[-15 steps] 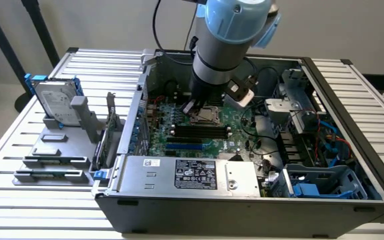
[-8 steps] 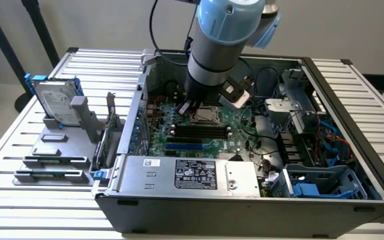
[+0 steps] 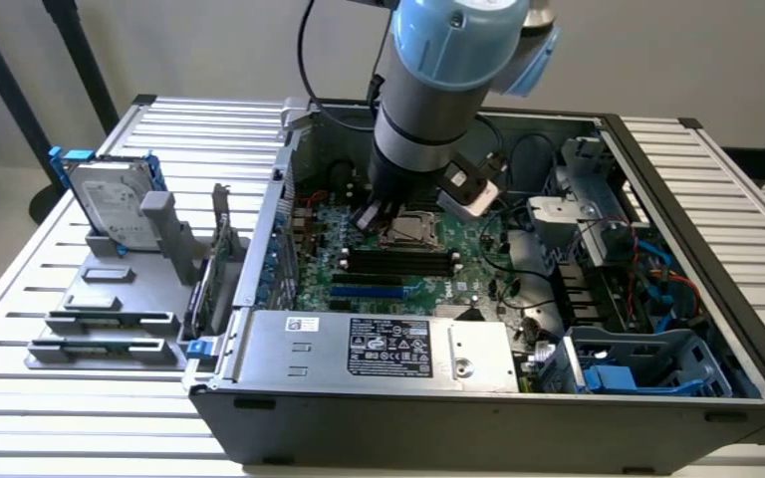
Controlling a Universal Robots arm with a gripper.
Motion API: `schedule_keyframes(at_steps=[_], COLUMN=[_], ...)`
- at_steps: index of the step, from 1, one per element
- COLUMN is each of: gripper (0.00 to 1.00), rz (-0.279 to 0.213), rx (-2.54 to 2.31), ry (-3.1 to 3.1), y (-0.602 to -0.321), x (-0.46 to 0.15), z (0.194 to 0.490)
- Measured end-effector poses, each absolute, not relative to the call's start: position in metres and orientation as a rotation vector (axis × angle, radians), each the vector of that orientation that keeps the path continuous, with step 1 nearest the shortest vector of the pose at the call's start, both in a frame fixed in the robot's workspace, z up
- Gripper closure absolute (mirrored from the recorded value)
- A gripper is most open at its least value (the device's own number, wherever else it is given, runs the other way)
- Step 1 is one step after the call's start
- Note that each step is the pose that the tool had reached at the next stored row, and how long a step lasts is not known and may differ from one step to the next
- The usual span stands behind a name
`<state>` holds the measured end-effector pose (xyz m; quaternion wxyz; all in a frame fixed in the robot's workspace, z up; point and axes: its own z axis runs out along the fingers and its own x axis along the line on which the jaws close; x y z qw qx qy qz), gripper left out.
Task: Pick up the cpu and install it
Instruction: 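Install the first cpu locking lever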
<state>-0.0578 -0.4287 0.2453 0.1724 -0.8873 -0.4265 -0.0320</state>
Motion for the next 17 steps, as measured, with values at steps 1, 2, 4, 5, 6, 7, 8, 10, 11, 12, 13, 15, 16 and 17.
schedule_keyframes(at_steps=[1, 2, 4, 5, 6, 7, 8, 10, 11, 12, 13, 15, 16, 17], gripper=[0.88, 0.89, 0.89, 0.89, 0.89, 0.89, 0.89, 0.89, 0.89, 0.89, 0.89, 0.89, 0.89, 0.89], rz=[-0.093, -0.095, -0.1, -0.103, -0.106, -0.109, -0.111, -0.112, -0.112, -0.113, -0.113, -0.113, -0.113, -0.113], rx=[-2.518, -2.519, -2.519, -2.52, -2.52, -2.521, -2.521, -2.521, -2.521, -2.521, -2.521, -2.521, -2.521, -2.521], ry=[-1.211, -1.211, -1.213, -1.214, -1.214, -1.215, -1.216, -1.216, -1.216, -1.216, -1.216, -1.216, -1.216, -1.216], y=[-0.4287, -0.4287, -0.4287, -0.4287, -0.4288, -0.4288, -0.4287, -0.4286, -0.4284, -0.4281, -0.4278, -0.4266, -0.4258, -0.425], x=[-0.0578, -0.0578, -0.0578, -0.0578, -0.0578, -0.0579, -0.0578, -0.0578, -0.0579, -0.0579, -0.058, -0.0585, -0.059, -0.0599], z=[0.2452, 0.2452, 0.2452, 0.2451, 0.2449, 0.2445, 0.2439, 0.2423, 0.2413, 0.2405, 0.2395, 0.238, 0.2373, 0.2364])
